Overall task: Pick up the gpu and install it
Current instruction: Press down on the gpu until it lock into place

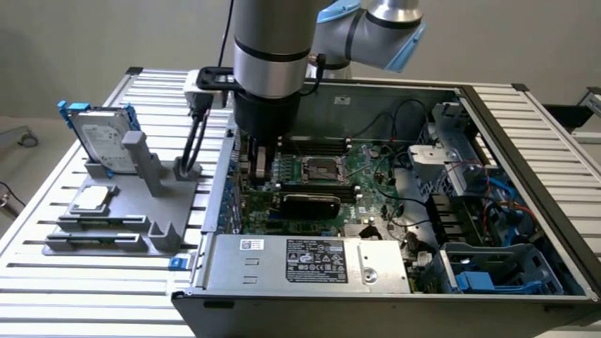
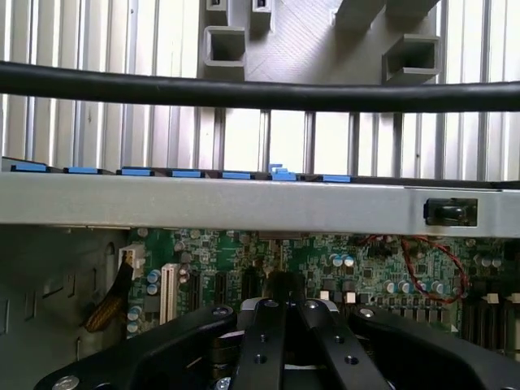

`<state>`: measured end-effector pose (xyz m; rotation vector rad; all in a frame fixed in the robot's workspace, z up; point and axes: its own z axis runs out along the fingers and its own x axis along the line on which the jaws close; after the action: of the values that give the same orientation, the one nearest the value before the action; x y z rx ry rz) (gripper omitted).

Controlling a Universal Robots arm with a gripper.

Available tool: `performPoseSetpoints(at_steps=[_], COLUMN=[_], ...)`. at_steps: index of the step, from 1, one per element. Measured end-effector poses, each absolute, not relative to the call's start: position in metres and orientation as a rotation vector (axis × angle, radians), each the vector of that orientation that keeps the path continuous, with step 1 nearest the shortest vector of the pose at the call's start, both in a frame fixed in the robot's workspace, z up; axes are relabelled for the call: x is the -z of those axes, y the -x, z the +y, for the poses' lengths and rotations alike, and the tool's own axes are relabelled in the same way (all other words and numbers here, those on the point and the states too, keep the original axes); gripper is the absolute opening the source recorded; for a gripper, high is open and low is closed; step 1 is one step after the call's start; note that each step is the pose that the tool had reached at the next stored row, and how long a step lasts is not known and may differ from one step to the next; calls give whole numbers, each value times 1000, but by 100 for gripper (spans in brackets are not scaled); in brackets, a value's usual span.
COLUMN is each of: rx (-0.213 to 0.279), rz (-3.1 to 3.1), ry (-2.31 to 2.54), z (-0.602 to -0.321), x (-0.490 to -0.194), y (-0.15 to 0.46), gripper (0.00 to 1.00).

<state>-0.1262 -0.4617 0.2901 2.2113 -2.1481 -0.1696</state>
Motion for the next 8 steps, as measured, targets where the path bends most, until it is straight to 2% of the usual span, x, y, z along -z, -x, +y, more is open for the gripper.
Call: performPoseSetpoints(at_steps=[8], rx=[178], rz=[-2133], ry=[-2194], z=[-462], x=[-292], y=[128], gripper=[11])
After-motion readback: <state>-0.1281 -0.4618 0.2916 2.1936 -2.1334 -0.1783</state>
